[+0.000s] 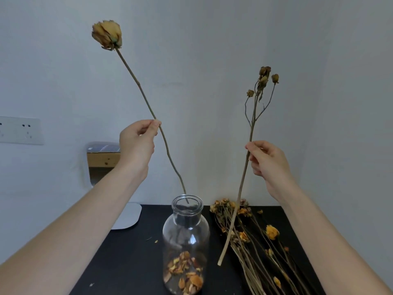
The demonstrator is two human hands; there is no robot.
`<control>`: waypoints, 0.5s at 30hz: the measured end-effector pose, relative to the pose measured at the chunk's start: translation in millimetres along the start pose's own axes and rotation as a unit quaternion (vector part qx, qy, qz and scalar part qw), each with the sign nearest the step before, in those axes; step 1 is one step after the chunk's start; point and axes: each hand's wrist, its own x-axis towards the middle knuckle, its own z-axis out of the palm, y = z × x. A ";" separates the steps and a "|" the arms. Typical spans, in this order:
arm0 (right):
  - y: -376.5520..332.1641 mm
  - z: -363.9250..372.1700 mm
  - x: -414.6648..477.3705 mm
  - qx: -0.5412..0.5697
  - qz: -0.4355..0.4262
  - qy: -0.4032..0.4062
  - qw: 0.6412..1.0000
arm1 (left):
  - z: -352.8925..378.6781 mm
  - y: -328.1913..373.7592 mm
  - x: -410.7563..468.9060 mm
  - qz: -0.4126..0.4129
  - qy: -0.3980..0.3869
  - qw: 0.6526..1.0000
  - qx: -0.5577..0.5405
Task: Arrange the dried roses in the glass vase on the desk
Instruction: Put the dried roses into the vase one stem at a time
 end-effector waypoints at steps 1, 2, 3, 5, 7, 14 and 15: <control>0.7 -0.6 -0.1 -0.002 0.001 0.000 1.000 | -0.9 -2.2 0.1 0.002 -0.001 1.000 0.004; 1.4 -1.2 -0.2 -0.003 0.002 0.000 1.000 | -1.7 -3.6 0.6 0.006 -0.002 1.000 0.010; 2.2 -1.5 -0.1 -0.003 0.002 0.000 1.000 | -2.5 -4.9 0.6 0.012 -0.006 1.000 0.019; 3.4 -1.5 -0.2 -0.002 0.003 0.002 1.000 | -3.2 -7.8 -2.2 0.025 -0.023 0.999 0.040; 3.9 -0.9 -0.5 0.002 0.005 0.003 1.000 | -3.2 -13.6 -7.6 0.022 -0.036 0.998 0.051; 3.5 -3.7 1.0 0.000 0.002 0.005 1.000 | -5.2 2.4 -2.4 0.029 0.018 0.999 -0.024; 4.0 -4.1 1.5 -0.002 0.002 0.006 1.000 | -5.9 7.9 0.1 0.036 0.022 0.999 -0.033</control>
